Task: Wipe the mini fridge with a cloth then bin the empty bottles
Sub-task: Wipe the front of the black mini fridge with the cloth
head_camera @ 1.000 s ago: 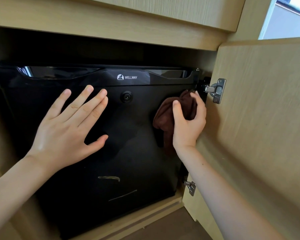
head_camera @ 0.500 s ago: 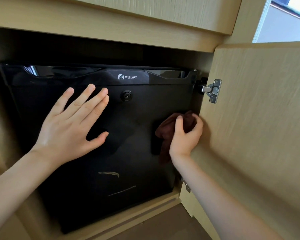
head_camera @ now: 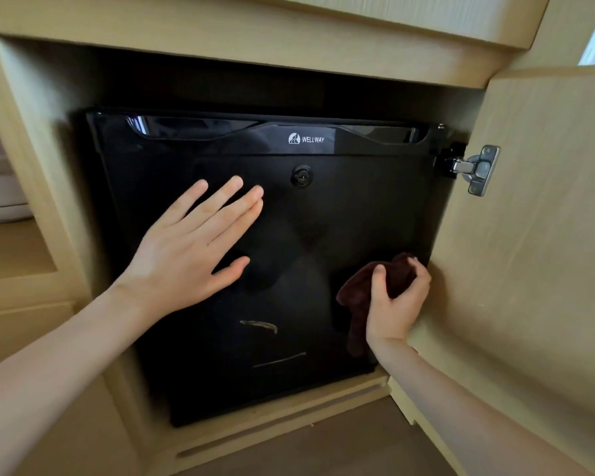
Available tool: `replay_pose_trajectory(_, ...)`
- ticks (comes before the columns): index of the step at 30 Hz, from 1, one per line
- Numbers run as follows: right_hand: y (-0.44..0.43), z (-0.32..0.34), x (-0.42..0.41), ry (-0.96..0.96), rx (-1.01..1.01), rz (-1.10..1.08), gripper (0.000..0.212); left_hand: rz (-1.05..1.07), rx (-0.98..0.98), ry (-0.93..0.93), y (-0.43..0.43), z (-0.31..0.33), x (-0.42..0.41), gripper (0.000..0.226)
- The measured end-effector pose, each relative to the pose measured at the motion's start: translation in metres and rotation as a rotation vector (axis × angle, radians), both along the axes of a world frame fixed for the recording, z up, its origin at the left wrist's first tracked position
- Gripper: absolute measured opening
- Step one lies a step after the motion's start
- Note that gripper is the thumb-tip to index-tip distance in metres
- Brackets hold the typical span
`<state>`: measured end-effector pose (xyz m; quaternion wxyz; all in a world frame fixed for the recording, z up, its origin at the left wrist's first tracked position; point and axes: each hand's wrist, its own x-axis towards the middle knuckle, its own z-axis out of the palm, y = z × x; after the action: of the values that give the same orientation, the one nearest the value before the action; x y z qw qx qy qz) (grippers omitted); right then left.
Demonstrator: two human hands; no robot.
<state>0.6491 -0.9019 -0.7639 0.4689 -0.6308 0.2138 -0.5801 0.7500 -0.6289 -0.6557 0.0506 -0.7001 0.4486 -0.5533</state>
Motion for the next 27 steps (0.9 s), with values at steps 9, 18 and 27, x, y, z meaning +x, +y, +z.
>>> replay_pose_trajectory(9, 0.06, 0.048, 0.019, 0.061, -0.884, 0.138, 0.048, 0.018, 0.017, -0.009, 0.015, -0.021, 0.005, 0.068)
replay_pose_trajectory(18, -0.005, 0.021, -0.002, 0.206, -0.817, 0.143, 0.05, 0.038, 0.068, 0.063, 0.02, -0.016, -0.003, 0.065)
replay_pose_trajectory(27, 0.108, -0.016, 0.031, 0.119, -1.281, 0.193, 0.039, 0.076, 0.214, 0.088, 0.032, -0.01, -0.009, 0.061)
